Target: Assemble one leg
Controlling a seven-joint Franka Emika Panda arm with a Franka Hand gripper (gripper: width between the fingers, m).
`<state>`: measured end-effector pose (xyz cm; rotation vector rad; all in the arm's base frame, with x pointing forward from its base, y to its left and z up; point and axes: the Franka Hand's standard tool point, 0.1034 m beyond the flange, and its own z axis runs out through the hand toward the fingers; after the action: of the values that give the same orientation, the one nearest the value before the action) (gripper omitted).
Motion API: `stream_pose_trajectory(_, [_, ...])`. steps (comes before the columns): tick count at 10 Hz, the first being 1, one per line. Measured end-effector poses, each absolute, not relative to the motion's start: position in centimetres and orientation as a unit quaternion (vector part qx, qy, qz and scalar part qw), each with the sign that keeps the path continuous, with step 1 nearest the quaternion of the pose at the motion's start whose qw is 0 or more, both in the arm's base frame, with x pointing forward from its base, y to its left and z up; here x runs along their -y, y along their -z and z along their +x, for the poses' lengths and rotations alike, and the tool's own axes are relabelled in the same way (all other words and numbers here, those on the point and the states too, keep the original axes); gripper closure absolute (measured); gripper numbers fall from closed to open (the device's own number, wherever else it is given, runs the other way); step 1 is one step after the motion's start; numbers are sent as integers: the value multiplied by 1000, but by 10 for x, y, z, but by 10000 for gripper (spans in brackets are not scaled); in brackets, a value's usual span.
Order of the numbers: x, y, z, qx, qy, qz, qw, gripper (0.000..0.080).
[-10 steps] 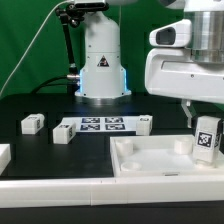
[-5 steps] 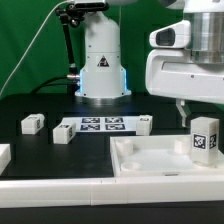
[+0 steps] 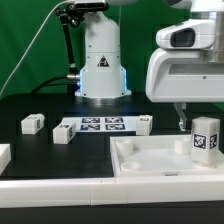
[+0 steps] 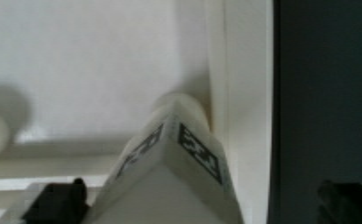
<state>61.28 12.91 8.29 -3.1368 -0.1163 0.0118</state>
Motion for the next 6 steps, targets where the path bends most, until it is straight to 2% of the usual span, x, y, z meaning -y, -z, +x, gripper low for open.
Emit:
stream_pose_trajectory(5, [-122,-81,614,245,4,-970,2,151])
stream_pose_trajectory(6, [-122,-81,614,250,4,-968,2,237])
